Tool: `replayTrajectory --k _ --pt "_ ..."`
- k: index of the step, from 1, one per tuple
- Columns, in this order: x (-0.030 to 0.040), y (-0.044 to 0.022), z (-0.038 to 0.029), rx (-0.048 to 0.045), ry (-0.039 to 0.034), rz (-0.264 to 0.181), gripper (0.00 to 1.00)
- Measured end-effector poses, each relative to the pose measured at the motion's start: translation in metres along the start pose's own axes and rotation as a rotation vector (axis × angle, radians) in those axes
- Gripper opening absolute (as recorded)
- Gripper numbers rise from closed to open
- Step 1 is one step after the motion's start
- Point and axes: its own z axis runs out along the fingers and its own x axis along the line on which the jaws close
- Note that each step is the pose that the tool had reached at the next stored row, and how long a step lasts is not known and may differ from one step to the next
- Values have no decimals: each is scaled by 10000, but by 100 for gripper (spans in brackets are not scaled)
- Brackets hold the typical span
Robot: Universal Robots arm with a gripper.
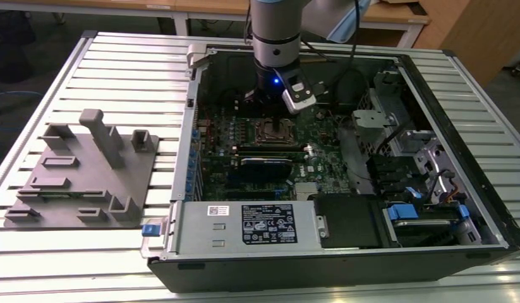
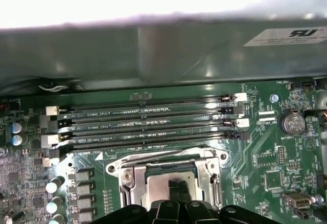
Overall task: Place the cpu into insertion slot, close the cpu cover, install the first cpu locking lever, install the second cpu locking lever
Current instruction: 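Install the first cpu locking lever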
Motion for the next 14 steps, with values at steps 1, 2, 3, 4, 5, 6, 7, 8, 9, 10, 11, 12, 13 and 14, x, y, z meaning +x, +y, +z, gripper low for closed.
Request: replayTrajectory --k 1,2,3,4,5,6,7,8,9,10,11,12,13,14 --pt "-2 1 -10 27 3 -4 11" --pt "-5 2 -22 46 8 -7 11" --pt "-9 3 -36 58 19 -8 11" --pt "-12 4 -49 63 29 -8 11" --pt "-15 4 -59 69 38 -8 11" --pt "-17 5 -65 73 45 -8 11" --pt "-17 5 -65 71 45 -7 11" --pt "-17 5 -64 70 45 -7 11" --pt "-18 5 -65 70 46 -8 11" --pt "-18 5 -65 71 46 -8 11" --pt "-18 5 -65 85 45 -10 11" --pt "-19 4 -64 124 63 -16 11" --pt "-20 5 -61 178 130 -23 11" --pt "-22 5 -59 232 239 -27 11"
